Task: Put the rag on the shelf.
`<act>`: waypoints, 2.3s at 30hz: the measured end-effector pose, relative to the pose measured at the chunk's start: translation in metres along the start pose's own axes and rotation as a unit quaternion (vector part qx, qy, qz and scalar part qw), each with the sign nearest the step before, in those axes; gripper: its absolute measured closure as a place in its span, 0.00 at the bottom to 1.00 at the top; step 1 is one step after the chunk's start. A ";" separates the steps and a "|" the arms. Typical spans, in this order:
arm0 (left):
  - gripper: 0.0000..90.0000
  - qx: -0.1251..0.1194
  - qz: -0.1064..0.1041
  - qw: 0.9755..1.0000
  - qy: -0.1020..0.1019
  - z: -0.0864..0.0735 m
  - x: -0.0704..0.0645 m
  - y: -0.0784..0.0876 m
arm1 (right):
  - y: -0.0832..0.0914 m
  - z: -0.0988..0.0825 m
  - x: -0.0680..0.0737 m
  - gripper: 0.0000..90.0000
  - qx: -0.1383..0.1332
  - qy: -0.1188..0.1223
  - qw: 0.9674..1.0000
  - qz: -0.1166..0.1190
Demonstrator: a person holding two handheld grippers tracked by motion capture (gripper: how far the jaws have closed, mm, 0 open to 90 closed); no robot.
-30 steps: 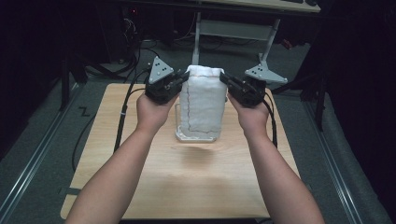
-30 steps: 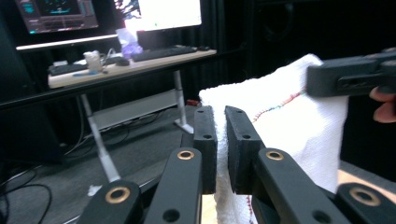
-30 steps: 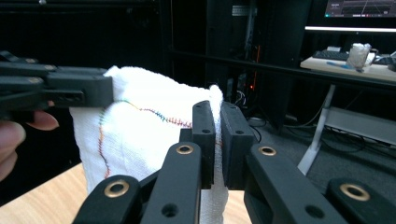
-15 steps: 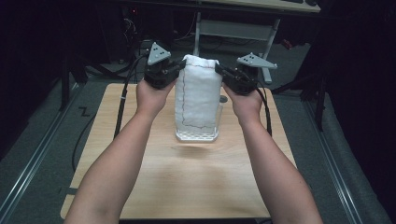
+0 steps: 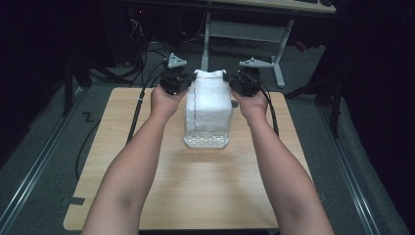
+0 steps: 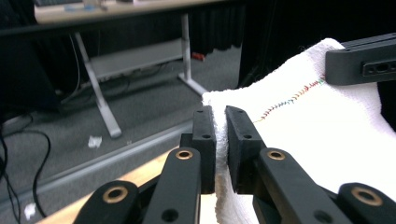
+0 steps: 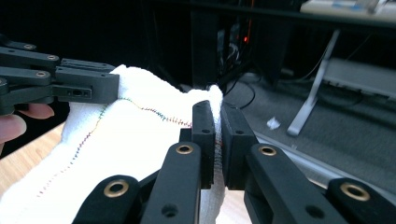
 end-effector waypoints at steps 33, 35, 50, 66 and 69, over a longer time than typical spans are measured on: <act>0.68 0.003 0.009 0.998 0.058 -0.022 0.013 0.029 | 0.021 -0.030 -0.009 0.70 0.024 0.004 0.999 -0.022; 0.67 0.000 0.011 0.998 0.063 -0.024 0.012 0.037 | 0.028 -0.030 -0.006 0.68 0.022 0.011 0.999 -0.026; 0.68 -0.017 0.010 0.998 0.058 -0.054 -0.004 0.098 | 0.094 -0.043 0.021 0.62 -0.009 0.034 0.999 -0.032; 0.63 -0.014 -0.001 0.998 0.059 -0.136 -0.025 0.173 | 0.149 -0.100 0.054 0.62 0.007 0.052 0.998 -0.038; 0.61 -0.002 -0.010 0.997 0.073 -0.157 -0.027 0.177 | 0.152 -0.114 0.062 0.60 0.013 0.054 0.998 -0.033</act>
Point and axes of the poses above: each handheld gripper's, and its own axes: y roughly backward along the jaws, z roughly out of its top, x roughly to its left, the point moved 3 cm from there along -y, roughly forward along the jaws, and after that the axes turned 10 degrees about y, right-handed, at the moved point
